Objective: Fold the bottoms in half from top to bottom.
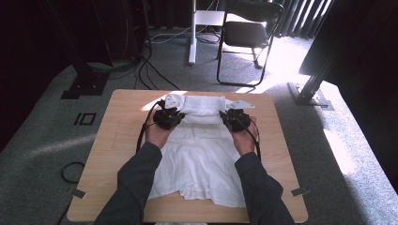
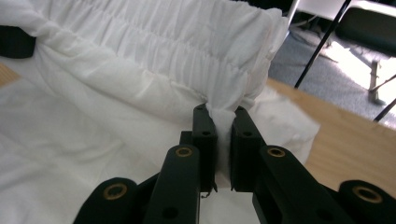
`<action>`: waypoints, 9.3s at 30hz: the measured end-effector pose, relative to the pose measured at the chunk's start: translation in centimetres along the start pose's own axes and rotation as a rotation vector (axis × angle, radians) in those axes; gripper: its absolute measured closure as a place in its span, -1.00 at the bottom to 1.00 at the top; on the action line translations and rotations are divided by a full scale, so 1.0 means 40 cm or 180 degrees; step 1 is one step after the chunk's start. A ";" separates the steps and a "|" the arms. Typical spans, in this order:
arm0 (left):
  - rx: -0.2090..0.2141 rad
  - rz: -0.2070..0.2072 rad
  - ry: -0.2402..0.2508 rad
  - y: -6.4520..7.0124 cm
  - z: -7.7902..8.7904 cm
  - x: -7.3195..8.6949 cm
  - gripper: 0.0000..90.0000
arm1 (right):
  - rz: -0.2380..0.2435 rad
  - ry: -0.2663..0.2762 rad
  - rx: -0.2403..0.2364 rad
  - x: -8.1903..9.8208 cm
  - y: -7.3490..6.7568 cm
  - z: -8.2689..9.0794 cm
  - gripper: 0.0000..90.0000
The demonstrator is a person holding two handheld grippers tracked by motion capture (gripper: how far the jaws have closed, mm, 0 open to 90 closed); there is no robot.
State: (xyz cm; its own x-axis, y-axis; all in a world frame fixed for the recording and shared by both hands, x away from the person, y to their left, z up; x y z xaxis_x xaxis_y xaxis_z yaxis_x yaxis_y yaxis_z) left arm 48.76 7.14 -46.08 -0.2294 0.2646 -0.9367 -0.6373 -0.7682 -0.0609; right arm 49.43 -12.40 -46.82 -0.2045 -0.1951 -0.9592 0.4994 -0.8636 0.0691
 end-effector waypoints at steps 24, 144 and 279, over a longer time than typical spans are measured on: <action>0.0808 0.0521 -0.0219 0.142 0.176 0.266 0.85 | -0.0167 -0.0199 -0.0684 0.202 -0.163 0.207 0.85; 0.0090 0.0535 -0.0348 -0.016 0.116 0.289 0.07 | -0.0315 -0.0638 -0.0520 0.376 -0.133 0.059 0.11; -0.0218 0.1004 -0.0416 -0.124 0.056 0.386 0.82 | -0.1002 -0.0675 0.0027 0.393 0.052 0.088 0.95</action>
State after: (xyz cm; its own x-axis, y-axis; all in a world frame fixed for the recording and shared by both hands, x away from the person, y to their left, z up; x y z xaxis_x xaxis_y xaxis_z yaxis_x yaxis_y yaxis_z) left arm 46.74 16.36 -59.47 -0.5022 0.0768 -0.8613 -0.4701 -0.8603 0.1973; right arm 44.30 -18.89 -60.81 -0.5171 -0.0106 -0.8559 0.3775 -0.9002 -0.2169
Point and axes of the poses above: each handheld gripper's, and its own axes: z roughly backward along the jaws, x roughly out of its underside, y roughly to its right, the point moved 8 cm from there along -z, roughly forward along the jaws, and after that the axes turned 13 degrees about y, right-handed, at the moved point
